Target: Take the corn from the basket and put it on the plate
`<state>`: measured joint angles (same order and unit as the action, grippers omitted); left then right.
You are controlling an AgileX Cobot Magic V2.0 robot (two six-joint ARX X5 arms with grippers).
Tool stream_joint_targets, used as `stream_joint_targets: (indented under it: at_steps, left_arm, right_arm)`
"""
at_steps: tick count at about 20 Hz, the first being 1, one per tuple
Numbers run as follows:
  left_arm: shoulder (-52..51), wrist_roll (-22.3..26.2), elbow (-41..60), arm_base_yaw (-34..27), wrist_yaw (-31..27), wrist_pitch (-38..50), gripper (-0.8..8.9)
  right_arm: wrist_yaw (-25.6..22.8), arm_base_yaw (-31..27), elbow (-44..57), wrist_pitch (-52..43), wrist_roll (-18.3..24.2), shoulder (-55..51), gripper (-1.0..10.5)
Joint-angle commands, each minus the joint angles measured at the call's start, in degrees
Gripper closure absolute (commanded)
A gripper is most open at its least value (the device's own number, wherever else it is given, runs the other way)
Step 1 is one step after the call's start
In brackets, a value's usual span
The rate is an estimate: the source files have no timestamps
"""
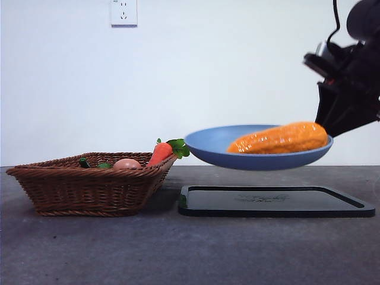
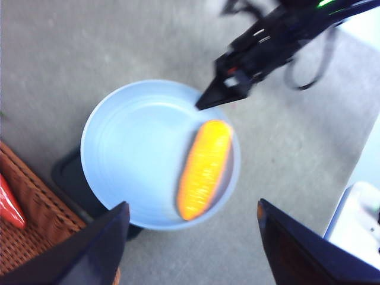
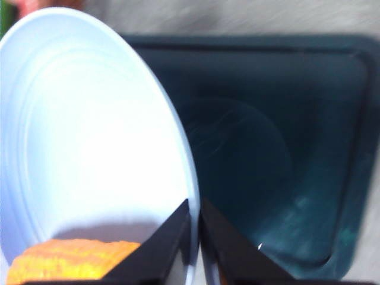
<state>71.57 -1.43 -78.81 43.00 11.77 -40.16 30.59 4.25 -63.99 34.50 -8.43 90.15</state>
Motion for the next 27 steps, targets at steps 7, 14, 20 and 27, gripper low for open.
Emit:
stream_joint_targets:
  at_steps: [7, 14, 20, 27]
  left_arm:
    - [-4.4, -0.8, -1.4, 0.5, -0.2, -1.6, 4.61]
    - [-4.7, -1.0, -1.4, 0.5, -0.2, -2.8, 4.61]
    - [-4.7, -0.9, -1.4, 0.5, -0.2, -5.1, 4.62]
    - [-4.7, -0.7, -1.4, 0.5, -0.2, -5.8, 4.62]
  right_arm:
    - [0.5, -1.9, -8.9, -2.9, -1.5, 15.4, 9.4]
    - [0.4, -1.9, -9.6, -4.7, -1.3, 19.9, 9.4]
    - [0.7, -1.9, -9.6, -4.8, -1.3, 19.8, 7.4]
    - [0.8, -3.8, -9.6, 1.4, 1.4, 13.0, 7.4]
